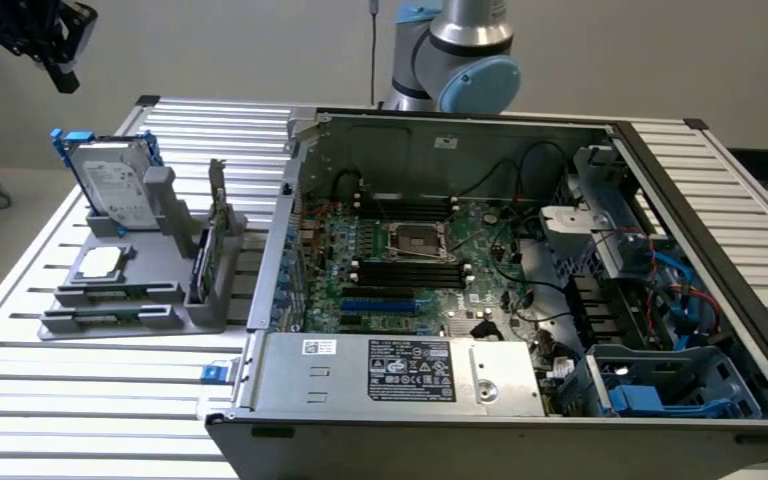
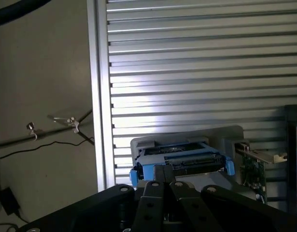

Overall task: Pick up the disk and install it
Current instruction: 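Pick up the disk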

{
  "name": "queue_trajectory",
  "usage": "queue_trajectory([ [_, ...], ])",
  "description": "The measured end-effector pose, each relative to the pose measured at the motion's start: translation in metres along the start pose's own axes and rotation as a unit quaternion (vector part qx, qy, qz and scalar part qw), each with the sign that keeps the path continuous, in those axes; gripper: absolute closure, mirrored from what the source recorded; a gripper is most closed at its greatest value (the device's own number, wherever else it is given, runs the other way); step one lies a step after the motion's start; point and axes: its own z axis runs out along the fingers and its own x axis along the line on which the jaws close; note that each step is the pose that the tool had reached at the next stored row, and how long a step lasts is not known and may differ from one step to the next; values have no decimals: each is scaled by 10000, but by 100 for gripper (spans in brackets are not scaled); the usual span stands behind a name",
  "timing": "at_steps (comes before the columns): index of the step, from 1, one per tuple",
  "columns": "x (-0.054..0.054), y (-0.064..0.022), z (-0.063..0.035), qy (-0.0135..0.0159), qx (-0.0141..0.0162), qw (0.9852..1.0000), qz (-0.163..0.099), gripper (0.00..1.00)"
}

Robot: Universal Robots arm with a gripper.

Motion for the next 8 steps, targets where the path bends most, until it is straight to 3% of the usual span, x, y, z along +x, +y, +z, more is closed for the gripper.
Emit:
queue_trajectory([
  [4, 0, 0, 0, 1, 0, 10000, 0, 88],
  [7, 0, 0, 0, 0, 0, 10000, 0, 76],
  [8, 0, 0, 1, 0, 0, 10000, 0, 76],
])
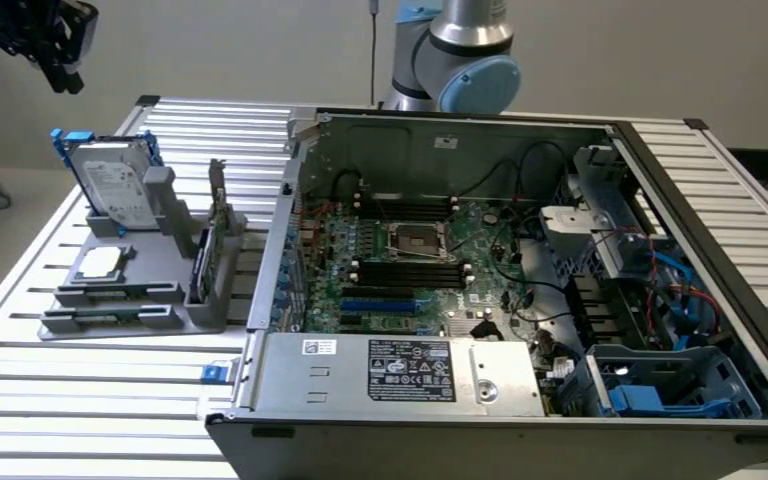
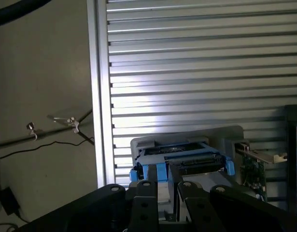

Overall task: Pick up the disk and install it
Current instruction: 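Pick up the disk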

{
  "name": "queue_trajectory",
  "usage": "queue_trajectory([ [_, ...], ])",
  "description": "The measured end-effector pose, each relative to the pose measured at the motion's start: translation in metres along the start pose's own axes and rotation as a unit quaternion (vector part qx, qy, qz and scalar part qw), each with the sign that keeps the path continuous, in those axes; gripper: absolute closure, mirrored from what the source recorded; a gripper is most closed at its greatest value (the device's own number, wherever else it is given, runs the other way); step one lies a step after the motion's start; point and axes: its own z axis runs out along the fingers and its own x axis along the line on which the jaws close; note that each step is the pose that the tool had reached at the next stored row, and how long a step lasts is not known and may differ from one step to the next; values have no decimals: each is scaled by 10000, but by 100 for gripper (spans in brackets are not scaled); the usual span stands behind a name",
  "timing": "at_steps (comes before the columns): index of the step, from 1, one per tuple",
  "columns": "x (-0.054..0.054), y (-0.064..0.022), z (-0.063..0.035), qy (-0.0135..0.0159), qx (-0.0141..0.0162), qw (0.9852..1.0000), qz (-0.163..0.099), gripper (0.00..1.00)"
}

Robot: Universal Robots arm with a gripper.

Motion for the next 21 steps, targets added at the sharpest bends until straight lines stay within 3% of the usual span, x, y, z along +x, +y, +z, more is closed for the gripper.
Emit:
queue_trajectory([
  [2, 2, -1, 13, -1, 0, 10000, -22, 76],
  [6, 3, -3, 48, 15, 7, 9994, -360, 76],
  [11, 2, -5, 87, 36, 16, 9967, -811, 76],
  [16, 1, -6, 120, 57, 25, 9920, -1263, 76],
  [21, 1, -7, 142, 78, 34, 9852, -1715, 76],
])
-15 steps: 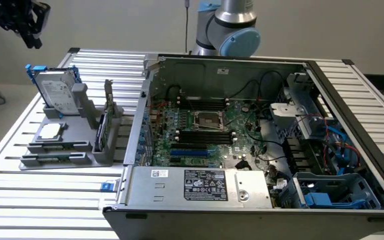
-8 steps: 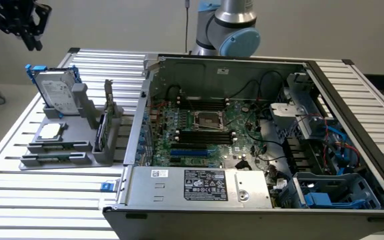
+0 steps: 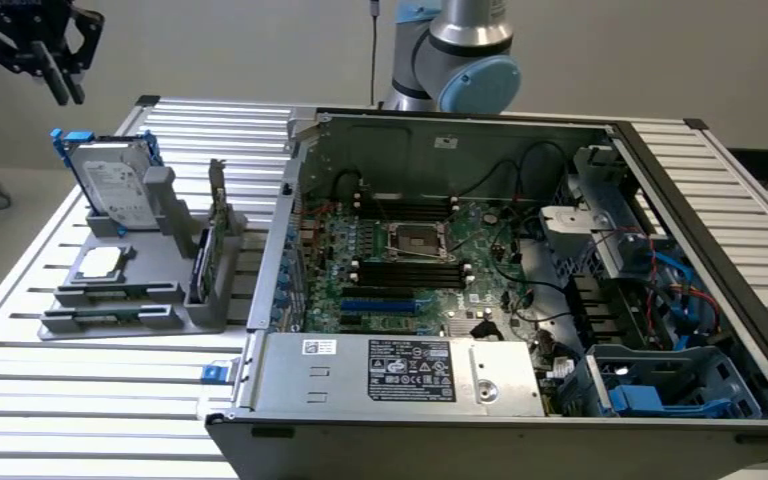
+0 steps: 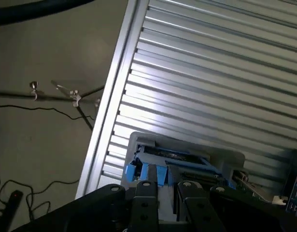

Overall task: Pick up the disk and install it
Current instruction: 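Pick up the disk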

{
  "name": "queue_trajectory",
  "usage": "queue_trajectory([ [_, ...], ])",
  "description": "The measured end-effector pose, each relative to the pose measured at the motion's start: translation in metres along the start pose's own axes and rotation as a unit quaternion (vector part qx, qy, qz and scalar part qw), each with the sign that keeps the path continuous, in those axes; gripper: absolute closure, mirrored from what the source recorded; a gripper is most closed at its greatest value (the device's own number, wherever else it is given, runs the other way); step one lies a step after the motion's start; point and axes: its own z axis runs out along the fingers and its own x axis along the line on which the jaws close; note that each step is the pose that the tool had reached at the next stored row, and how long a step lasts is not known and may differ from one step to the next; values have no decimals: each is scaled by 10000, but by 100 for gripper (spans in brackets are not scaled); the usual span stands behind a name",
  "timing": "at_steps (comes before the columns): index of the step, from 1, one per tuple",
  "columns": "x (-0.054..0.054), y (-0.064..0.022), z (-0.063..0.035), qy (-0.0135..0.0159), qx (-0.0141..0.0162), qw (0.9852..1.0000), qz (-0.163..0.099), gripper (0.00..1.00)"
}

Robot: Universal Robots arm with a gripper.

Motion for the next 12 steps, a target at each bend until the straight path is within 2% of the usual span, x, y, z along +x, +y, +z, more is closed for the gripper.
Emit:
queue_trajectory([
  [3, 0, 0, 11, 12, 5, 9996, -269, 76],
  [6, 0, -1, 22, 24, 11, 9985, -547, 76],
  [9, -1, -1, 31, 38, 16, 9967, -816, 76],
  [12, -1, -2, 41, 50, 21, 9941, -1086, 76],
])
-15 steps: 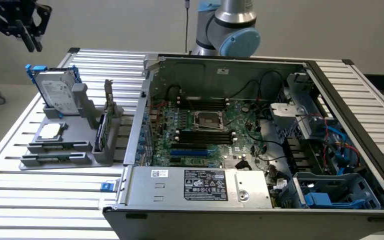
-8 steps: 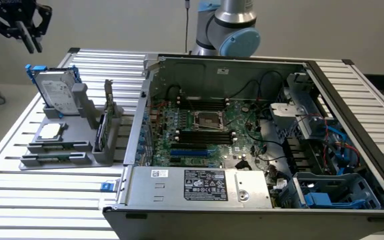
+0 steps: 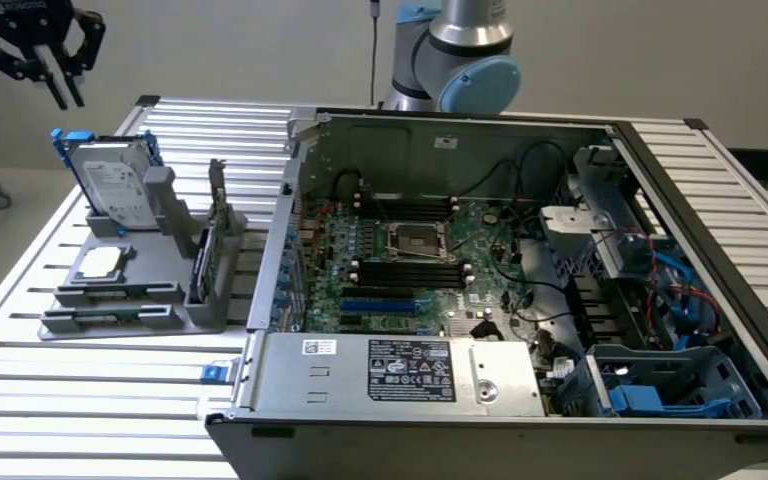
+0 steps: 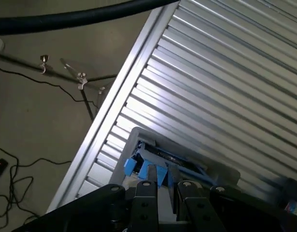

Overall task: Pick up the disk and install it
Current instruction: 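Pick up the disk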

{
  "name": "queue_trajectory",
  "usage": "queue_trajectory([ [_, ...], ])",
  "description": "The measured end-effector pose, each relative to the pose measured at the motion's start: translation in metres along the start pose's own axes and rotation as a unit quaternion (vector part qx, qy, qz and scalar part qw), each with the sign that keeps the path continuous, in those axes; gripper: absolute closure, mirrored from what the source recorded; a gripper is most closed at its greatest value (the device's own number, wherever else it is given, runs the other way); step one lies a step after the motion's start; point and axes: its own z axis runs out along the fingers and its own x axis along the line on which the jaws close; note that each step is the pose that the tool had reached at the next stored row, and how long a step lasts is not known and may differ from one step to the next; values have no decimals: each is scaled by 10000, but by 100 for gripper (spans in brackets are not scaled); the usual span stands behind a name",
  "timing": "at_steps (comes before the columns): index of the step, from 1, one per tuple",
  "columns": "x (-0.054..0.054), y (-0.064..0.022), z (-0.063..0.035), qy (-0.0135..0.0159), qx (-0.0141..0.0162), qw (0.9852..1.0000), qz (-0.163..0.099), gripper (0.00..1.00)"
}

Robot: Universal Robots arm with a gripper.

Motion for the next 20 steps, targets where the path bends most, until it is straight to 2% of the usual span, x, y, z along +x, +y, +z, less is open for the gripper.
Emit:
queue_trajectory([
  [5, 0, -1, 16, 21, 9, 9990, -454, 76],
  [10, -1, -2, 33, 42, 18, 9959, -908, 76],
  [15, -1, -2, 49, 62, 26, 9907, -1357, 76],
  [20, -1, -3, 66, 83, 35, 9835, -1805, 74],
])
